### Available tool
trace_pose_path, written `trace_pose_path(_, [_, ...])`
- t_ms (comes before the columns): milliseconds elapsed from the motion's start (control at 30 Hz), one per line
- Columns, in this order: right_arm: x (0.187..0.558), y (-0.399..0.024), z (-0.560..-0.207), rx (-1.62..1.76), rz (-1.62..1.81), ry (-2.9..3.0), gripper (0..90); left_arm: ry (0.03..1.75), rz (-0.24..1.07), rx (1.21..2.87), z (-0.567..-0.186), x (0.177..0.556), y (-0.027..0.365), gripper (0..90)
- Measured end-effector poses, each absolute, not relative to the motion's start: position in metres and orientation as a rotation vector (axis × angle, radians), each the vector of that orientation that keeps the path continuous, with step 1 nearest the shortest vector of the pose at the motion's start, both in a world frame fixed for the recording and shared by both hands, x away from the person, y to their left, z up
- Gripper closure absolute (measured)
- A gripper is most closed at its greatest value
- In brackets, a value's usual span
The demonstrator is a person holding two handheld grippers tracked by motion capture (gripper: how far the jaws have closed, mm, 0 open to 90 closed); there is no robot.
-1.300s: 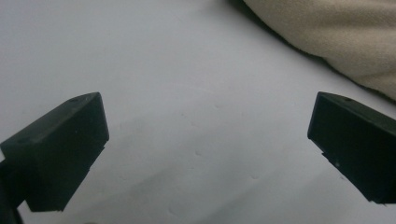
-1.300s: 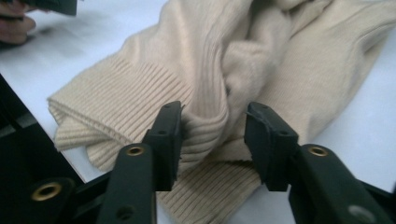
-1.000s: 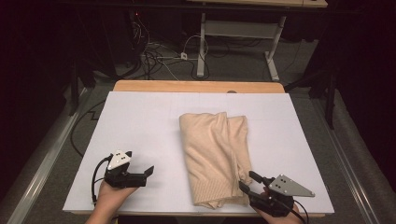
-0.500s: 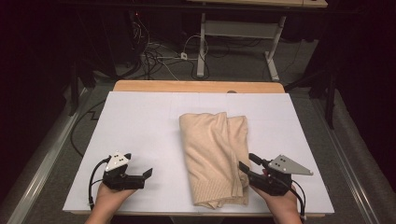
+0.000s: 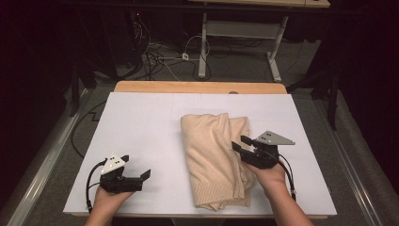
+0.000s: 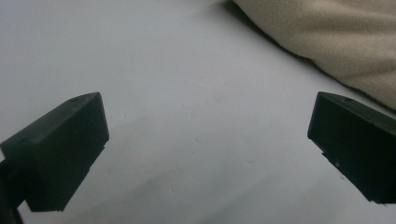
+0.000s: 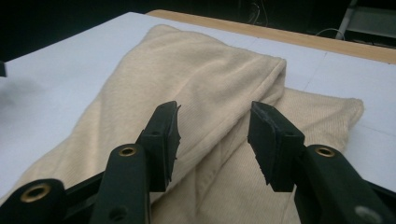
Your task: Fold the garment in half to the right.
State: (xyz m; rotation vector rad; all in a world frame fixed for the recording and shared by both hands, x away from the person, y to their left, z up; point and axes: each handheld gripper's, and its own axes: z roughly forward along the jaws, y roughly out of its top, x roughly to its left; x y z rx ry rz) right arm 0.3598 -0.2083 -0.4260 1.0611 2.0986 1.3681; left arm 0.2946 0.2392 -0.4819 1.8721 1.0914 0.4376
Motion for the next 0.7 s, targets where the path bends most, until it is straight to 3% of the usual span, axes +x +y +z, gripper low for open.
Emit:
trace_pose_path(500, [0.422, -0.192, -0.44, 1.182, 1.254, 2.117, 58.9, 1.052, 0.429, 1.896, -0.481, 0.296, 0.235, 0.0])
trace_pose_path(633, [0.441, -0.186, -0.449, 1.244, 1.213, 2.165, 51.6, 1.041, 0.426, 1.91, -0.482, 0.298, 0.233, 0.0])
trace_pose_path(700, [0.447, -0.182, -0.455, 1.277, 1.193, 2.165, 43.3, 1.035, 0.426, 1.914, -0.483, 0.297, 0.232, 0.0])
